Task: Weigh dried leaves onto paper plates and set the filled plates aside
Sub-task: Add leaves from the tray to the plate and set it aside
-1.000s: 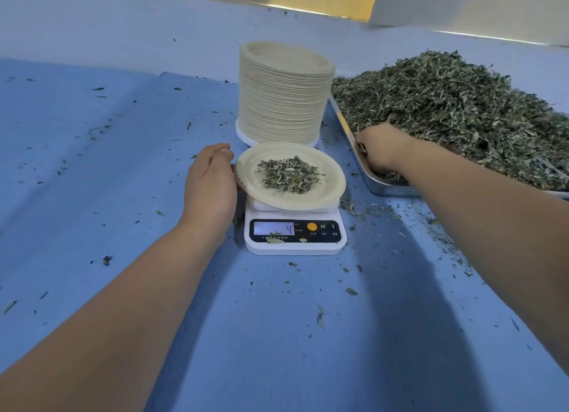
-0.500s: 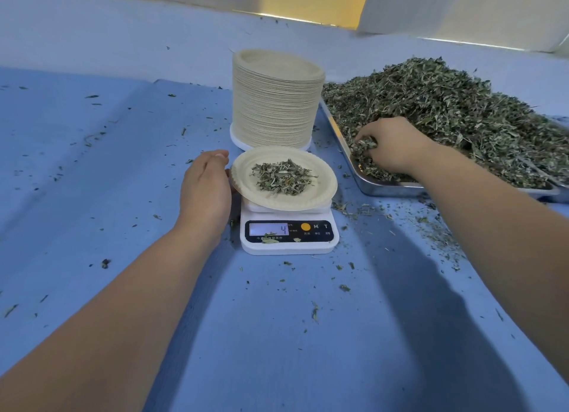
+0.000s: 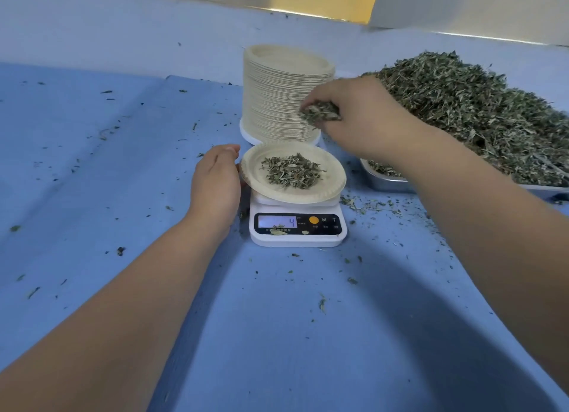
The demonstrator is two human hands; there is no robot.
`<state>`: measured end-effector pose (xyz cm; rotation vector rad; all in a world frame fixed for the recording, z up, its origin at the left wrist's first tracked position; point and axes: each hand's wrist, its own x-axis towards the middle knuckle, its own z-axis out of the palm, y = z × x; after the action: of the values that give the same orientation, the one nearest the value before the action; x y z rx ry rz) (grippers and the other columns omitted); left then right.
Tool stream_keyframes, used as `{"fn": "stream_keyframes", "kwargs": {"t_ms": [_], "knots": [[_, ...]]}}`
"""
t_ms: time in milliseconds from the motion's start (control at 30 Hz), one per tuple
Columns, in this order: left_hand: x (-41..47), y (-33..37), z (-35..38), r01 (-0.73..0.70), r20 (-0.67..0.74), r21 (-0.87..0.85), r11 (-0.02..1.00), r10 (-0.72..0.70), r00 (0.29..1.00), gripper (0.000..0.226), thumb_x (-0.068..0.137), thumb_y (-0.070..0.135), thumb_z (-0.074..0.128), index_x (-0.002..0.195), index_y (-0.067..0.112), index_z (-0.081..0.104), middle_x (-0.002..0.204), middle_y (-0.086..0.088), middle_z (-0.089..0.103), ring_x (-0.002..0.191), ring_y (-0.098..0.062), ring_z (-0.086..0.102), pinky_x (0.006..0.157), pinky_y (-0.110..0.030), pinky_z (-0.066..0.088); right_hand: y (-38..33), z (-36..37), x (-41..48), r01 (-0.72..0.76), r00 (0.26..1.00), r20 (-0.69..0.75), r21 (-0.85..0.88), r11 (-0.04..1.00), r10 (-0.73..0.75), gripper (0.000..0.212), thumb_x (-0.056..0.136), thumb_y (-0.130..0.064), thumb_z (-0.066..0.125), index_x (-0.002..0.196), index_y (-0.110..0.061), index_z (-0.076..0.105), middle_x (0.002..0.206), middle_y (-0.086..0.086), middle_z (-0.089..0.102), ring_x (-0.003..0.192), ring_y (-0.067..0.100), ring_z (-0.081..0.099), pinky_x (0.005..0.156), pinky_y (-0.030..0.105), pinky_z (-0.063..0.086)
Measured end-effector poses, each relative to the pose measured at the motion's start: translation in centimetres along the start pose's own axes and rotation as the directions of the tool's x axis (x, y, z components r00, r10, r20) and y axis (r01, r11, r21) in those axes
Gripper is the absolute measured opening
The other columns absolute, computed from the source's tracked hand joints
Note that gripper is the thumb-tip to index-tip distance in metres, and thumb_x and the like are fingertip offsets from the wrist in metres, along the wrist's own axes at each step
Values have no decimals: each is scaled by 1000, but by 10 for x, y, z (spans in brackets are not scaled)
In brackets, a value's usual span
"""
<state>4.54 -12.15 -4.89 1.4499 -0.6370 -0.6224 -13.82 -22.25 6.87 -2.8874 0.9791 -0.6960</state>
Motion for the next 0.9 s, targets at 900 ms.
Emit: {"fn": "stream_keyframes", "kwargs": {"t_ms": [900], "knots": [[-2,-1,2,-54,61,27,998,52,997,44,85,45,42,120,35,68,126,19,63,123,-9,59,111,-44,46,1,23,-11,-137,969,-120,464,875,216,53,95,-50,50,99,0,68,101,26,68,99,40,65,89,61,51]]}}
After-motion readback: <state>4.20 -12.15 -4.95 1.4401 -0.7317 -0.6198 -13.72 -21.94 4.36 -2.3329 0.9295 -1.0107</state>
